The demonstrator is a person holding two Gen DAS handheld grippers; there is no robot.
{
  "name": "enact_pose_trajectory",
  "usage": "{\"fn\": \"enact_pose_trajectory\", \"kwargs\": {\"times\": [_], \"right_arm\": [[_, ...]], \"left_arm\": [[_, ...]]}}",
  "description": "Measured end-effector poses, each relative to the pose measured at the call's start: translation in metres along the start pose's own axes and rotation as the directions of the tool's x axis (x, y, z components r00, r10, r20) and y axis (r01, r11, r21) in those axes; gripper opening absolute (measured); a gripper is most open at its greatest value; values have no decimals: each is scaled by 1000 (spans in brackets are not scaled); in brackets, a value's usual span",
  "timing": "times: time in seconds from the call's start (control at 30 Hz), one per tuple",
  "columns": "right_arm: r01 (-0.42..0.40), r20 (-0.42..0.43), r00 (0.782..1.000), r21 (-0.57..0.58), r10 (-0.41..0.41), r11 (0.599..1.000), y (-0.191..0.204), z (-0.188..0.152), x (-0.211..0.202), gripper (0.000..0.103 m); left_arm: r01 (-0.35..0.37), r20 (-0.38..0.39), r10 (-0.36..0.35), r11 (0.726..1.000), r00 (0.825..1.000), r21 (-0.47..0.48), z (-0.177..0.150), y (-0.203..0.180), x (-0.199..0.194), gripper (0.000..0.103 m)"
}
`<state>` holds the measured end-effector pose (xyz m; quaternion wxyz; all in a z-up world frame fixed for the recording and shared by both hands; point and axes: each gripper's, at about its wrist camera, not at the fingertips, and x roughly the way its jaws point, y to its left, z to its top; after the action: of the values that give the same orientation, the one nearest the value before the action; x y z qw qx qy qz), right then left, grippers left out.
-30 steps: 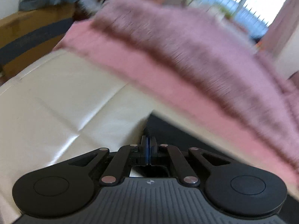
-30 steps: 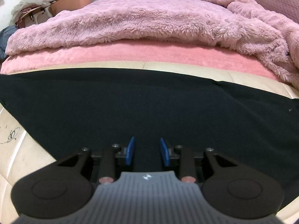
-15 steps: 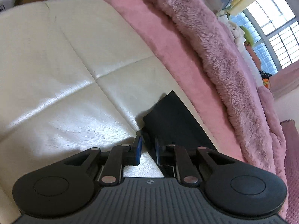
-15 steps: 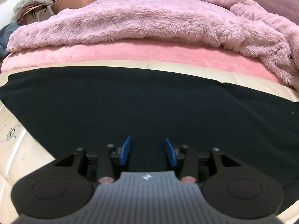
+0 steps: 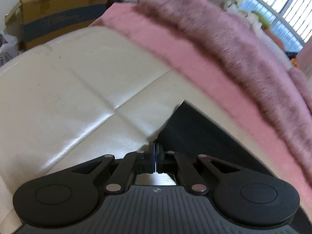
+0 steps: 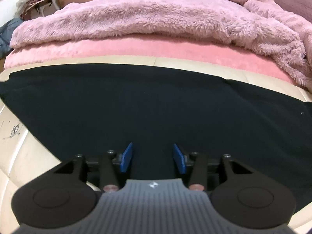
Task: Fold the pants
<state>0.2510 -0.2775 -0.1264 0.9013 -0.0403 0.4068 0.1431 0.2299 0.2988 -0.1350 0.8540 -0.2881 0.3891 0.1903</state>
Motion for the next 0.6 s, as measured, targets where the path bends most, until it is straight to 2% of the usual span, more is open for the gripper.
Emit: {"fn": "enact_pose_trajectory", "kwargs": {"times": [0.13, 0.23, 0.3, 0.33, 0.43, 0.6], "right_arm": [[11, -11, 1000, -29, -11, 1000, 3, -3, -1, 45], [19, -22, 1000, -20, -20, 1000, -1, -2, -5, 45], [16, 15, 1000, 12, -16, 1000, -5, -2, -18, 38], [13, 43, 999, 23, -14, 1000, -8, -3, -29, 38], [87, 73, 994, 4, -87, 996, -11, -17, -57, 38], [221, 6, 975, 2, -221, 975, -2, -60, -82, 39]], "left_arm": [[6, 16, -6, 1000, 1000, -13, 1, 2, -2, 0], [46, 11, -46, 998, 999, -38, 2, 6, -5, 0], [59, 14, -59, 998, 998, -16, 4, 4, -8, 0], [67, 12, -67, 998, 998, -12, 5, 4, -10, 0], [77, 5, -77, 997, 997, -23, 7, 4, -7, 0], [65, -5, -65, 998, 998, -17, 5, 4, -4, 0]]}}
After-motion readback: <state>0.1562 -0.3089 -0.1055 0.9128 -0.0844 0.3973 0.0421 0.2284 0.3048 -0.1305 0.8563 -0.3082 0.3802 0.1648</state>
